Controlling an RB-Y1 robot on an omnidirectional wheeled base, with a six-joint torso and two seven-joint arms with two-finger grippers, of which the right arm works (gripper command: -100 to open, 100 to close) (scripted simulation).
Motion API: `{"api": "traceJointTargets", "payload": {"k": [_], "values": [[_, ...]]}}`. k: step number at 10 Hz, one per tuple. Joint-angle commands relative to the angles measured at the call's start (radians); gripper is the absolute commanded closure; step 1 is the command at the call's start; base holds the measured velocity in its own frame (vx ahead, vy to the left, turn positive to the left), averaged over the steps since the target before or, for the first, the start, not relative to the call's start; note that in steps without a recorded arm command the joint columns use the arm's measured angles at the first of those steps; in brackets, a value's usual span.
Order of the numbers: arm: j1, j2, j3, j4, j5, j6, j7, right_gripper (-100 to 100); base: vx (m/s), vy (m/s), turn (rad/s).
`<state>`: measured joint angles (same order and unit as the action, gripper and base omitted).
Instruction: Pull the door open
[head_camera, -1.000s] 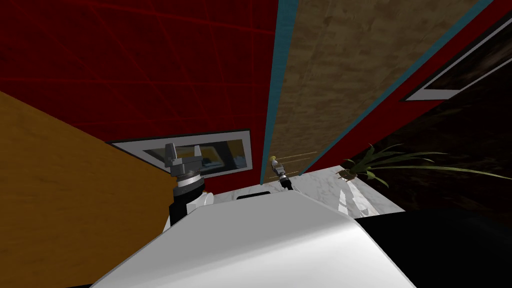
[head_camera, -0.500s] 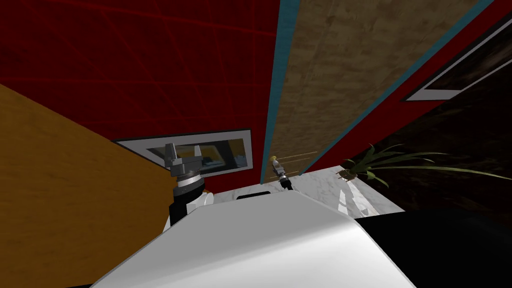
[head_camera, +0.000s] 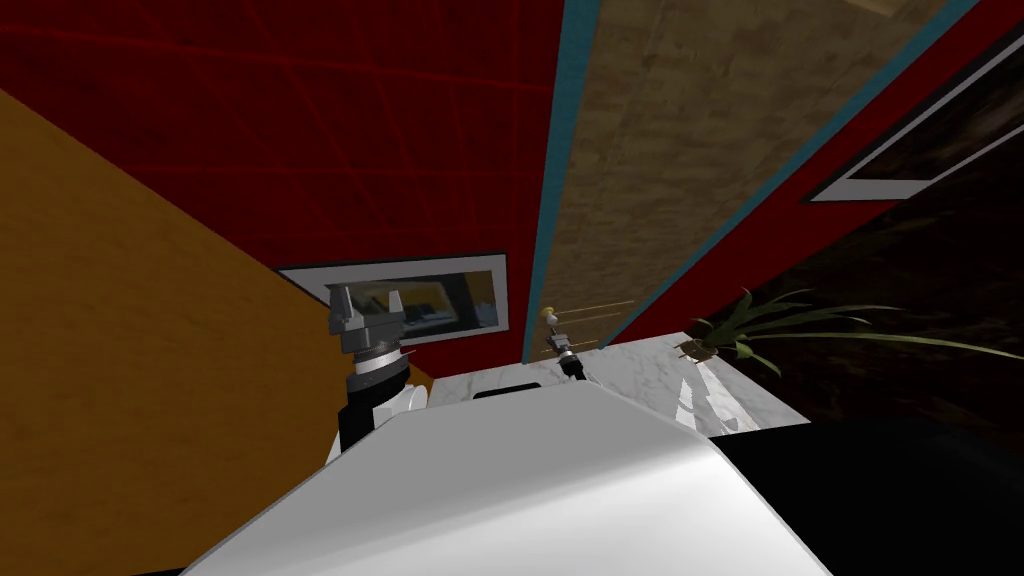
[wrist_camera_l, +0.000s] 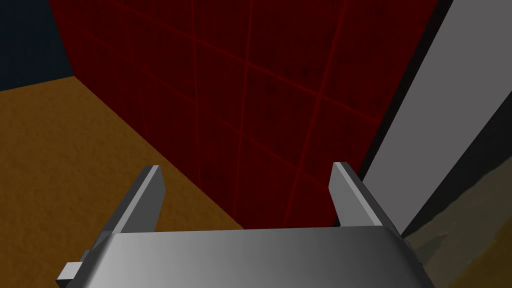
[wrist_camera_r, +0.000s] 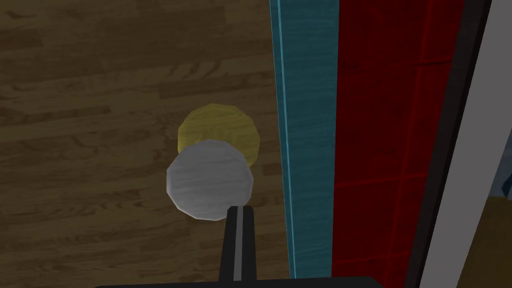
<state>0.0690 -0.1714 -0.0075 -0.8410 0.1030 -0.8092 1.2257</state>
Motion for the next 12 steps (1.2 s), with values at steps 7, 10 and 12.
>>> {"api": "traceJointTargets", "payload": {"k": [7,10,12], "values": [[0.036,-0.056,-0.019,-0.015,0.001,-0.022,0.027,-100,-0.131,0.019,0.012],[0.014,-0.047,-0.081,0.019,-0.032,-0.021,0.066,-100,0.024,-0.032,0.288],[0.002,-0.041,-0.114,0.039,-0.050,-0.021,0.085,-100,0.049,-0.044,0.242]]}}
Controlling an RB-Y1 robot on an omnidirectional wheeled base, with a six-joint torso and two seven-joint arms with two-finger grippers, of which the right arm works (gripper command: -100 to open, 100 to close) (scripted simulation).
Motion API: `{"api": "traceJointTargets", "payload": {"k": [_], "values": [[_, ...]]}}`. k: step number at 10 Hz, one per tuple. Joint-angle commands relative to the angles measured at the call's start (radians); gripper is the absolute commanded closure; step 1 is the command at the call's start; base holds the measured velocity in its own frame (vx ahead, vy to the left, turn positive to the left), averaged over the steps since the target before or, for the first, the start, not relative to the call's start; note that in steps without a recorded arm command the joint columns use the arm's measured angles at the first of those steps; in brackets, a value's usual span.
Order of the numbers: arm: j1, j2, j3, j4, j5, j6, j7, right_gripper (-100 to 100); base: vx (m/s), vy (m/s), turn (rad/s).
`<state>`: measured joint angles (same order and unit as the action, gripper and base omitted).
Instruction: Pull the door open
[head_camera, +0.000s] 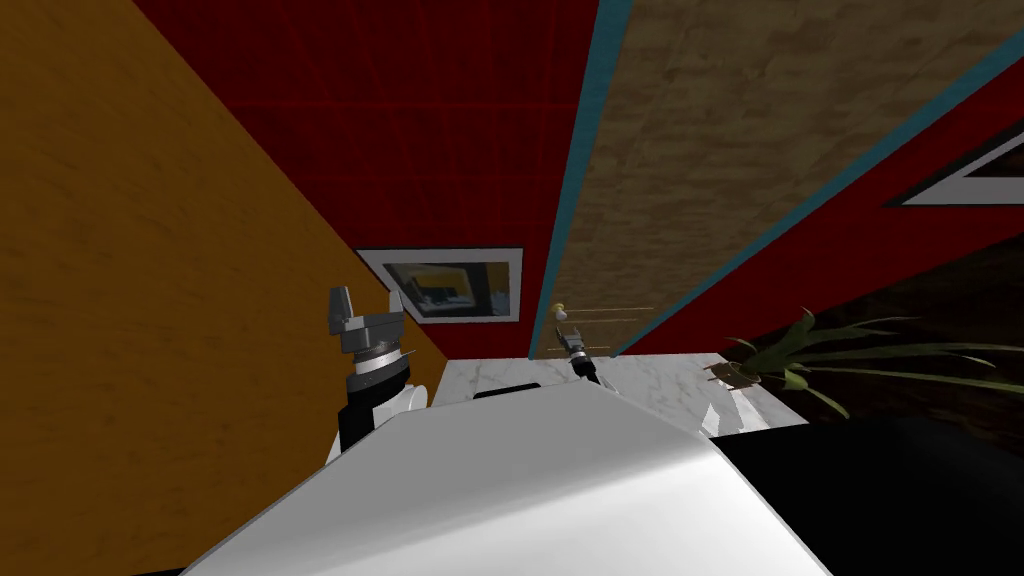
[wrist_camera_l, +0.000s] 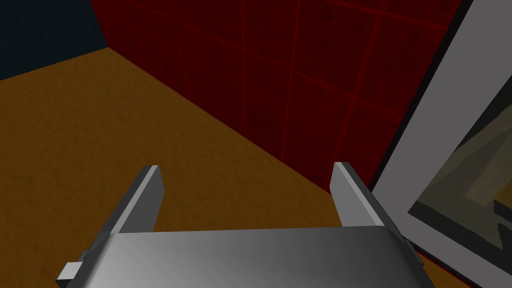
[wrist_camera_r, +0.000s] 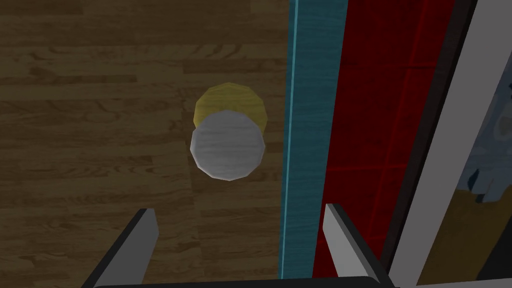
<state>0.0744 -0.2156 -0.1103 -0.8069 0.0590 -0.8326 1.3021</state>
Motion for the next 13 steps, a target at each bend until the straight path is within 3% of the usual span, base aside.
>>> {"api": "traceJointTargets", "payload": {"k": [1,9,10,11,13], "values": [[-0.010,0.006,-0.028,0.015,-0.015,0.002,0.019,-100,0.031,-0.038,0.228],[-0.067,0.033,-0.175,0.103,-0.093,-0.001,0.106,-100,0.027,-0.057,0.235],[-0.061,0.029,-0.163,0.091,-0.087,0.003,0.096,-100,0.009,-0.038,0.066],[-0.061,0.029,-0.163,0.091,-0.087,0.003,0.096,100,0.000,0.006,-0.049],[-0.061,0.029,-0.163,0.091,-0.087,0.003,0.096,100,-0.001,0.014,-0.011]]}}
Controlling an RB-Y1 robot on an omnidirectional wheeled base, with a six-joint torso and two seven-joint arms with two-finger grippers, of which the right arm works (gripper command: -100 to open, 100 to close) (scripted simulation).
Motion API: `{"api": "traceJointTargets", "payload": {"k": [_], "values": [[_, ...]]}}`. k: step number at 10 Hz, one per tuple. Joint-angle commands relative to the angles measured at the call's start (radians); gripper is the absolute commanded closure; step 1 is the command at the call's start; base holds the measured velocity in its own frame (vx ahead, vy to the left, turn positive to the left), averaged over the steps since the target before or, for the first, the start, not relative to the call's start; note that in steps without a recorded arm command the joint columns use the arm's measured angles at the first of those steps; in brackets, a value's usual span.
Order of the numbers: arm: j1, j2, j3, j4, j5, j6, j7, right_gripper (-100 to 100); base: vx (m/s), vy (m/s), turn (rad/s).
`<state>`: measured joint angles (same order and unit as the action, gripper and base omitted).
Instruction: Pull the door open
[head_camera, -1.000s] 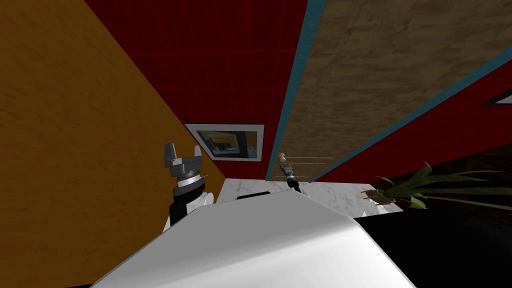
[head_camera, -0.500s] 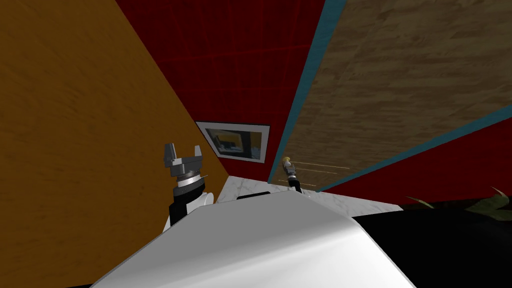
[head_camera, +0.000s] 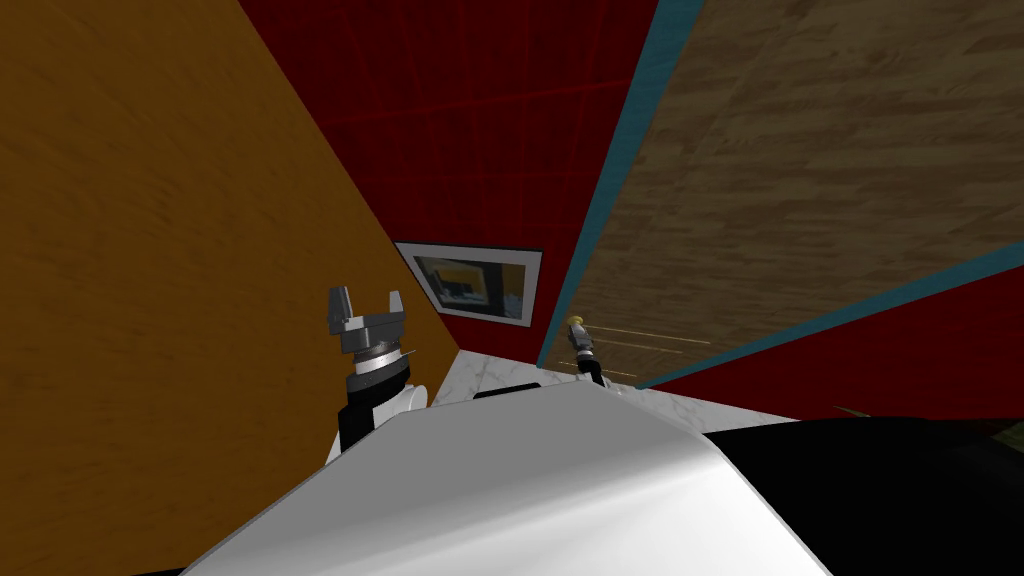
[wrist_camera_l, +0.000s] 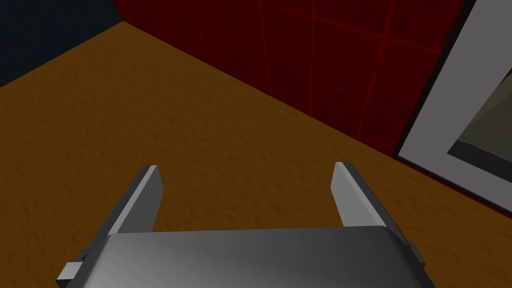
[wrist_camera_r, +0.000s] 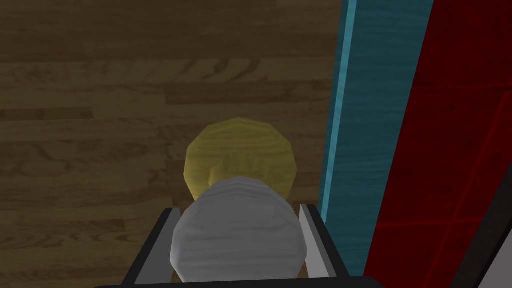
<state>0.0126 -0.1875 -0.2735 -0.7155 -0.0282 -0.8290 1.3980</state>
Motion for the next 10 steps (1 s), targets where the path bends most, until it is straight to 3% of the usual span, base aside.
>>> {"api": "traceJointTargets", "payload": {"k": [1,3,10], "values": [[0.001,0.001,0.000,0.000,0.000,-0.001,0.000,100,0.000,0.000,0.000],[0.001,0.001,0.000,0.000,0.000,-0.001,0.000,100,0.000,0.000,0.000],[-0.003,-0.006,0.013,0.006,-0.022,-0.001,-0.171,100,-0.019,-0.005,0.017]]}}
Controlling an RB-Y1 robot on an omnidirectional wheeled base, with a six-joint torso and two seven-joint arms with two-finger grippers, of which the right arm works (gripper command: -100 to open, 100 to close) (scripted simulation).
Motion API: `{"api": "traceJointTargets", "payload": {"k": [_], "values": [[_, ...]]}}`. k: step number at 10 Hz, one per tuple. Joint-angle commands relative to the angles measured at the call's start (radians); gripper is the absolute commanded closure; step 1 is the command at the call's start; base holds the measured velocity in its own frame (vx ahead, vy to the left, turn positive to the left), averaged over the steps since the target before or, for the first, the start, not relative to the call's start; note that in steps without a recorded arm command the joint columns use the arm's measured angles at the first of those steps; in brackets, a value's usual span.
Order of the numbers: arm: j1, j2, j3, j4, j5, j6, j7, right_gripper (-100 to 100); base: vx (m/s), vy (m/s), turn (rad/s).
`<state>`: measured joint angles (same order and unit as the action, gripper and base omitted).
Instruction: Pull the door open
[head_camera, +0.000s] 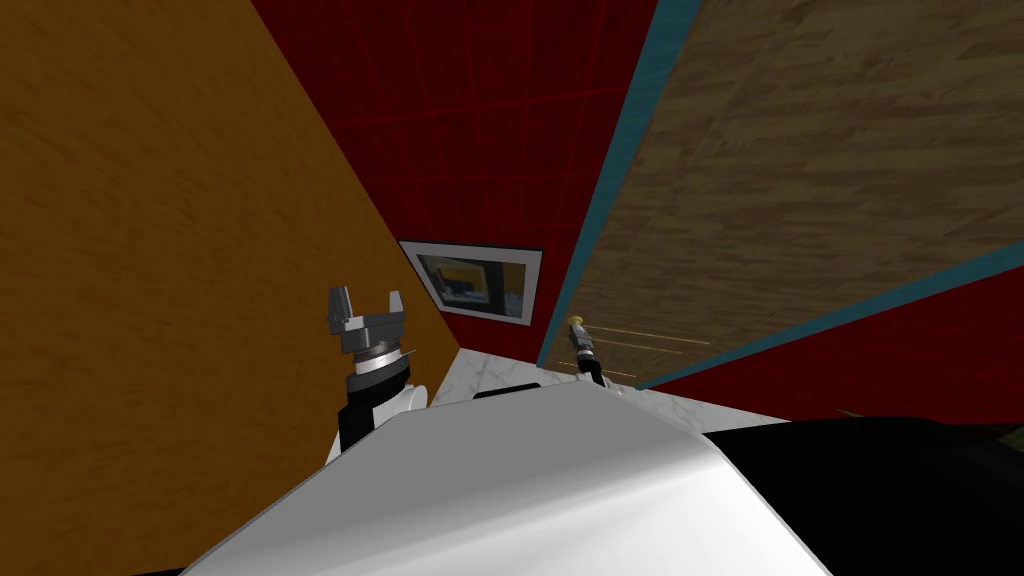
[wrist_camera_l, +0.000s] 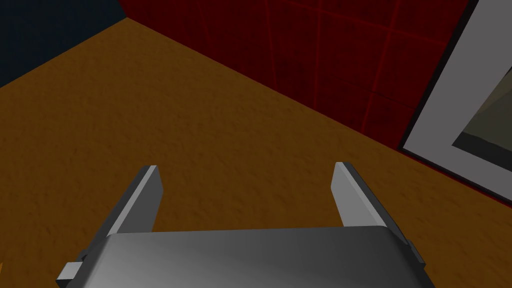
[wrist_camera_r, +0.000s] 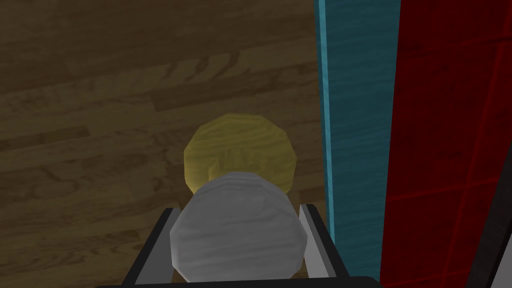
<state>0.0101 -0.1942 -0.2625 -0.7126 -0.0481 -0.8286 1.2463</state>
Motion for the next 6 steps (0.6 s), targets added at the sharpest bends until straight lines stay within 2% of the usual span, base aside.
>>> {"api": "traceJointTargets", "payload": {"k": [1,6], "values": [[-0.001,0.000,0.004,0.004,-0.006,-0.001,-0.044,100,-0.021,-0.003,0.016],[-0.004,-0.004,0.015,0.008,-0.024,-0.002,-0.170,100,-0.024,-0.005,0.020]]}}
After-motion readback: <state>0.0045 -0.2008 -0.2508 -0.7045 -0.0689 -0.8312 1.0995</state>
